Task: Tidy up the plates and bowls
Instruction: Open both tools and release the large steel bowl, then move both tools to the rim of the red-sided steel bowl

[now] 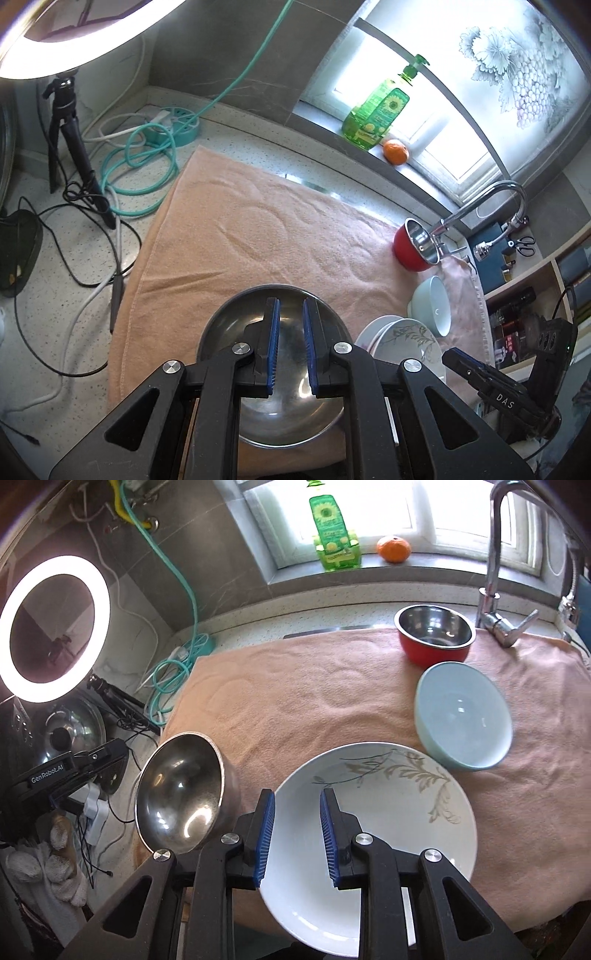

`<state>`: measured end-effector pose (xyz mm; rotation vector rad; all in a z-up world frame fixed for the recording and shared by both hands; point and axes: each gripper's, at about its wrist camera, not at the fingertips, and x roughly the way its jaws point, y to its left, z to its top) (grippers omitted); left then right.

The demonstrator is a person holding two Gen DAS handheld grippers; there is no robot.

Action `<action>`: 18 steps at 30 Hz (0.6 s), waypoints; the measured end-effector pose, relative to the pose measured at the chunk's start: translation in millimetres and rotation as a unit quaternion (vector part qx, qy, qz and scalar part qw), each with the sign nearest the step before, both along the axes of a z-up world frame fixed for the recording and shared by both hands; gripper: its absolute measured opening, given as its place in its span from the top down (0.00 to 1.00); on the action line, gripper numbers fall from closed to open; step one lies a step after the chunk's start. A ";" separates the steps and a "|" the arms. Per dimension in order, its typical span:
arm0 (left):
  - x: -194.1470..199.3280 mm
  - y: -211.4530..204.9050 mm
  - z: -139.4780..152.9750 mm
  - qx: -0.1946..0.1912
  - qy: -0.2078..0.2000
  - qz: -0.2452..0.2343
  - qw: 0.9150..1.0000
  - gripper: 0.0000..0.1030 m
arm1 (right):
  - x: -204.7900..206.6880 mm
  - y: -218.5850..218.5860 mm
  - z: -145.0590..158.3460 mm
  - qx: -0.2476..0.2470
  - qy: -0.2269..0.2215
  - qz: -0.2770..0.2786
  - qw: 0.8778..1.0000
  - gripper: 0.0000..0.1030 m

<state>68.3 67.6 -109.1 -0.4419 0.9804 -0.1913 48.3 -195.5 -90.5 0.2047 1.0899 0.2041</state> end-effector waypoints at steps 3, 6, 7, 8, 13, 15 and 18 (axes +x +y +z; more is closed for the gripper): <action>6.5 -12.1 2.7 -0.006 -0.003 -0.019 1.000 0.89 | -3.6 -23.8 5.9 -0.010 -0.009 -0.034 0.999 0.78; 11.6 -26.3 5.6 -0.010 -0.007 -0.037 0.999 0.89 | -4.8 -44.8 11.5 -0.013 -0.017 -0.060 0.998 0.77; 13.7 -31.7 6.6 -0.009 -0.007 -0.039 0.999 0.89 | -5.1 -51.6 13.2 -0.013 -0.021 -0.066 0.998 0.76; 16.1 -36.7 7.5 -0.009 -0.007 -0.039 0.999 0.89 | -4.9 -57.6 14.9 -0.012 -0.027 -0.071 0.997 0.73; 29.4 -66.3 12.0 -0.013 -0.014 -0.041 0.999 0.89 | -0.2 -88.2 20.2 -0.013 -0.055 -0.073 0.996 0.72; 33.8 -79.6 13.4 -0.013 -0.014 -0.039 0.999 0.89 | 7.7 -102.3 20.8 -0.021 -0.050 -0.072 0.996 0.72; 40.1 -103.3 17.4 -0.004 -0.018 -0.037 0.999 0.89 | 23.0 -125.7 25.3 -0.021 -0.050 -0.062 0.997 0.72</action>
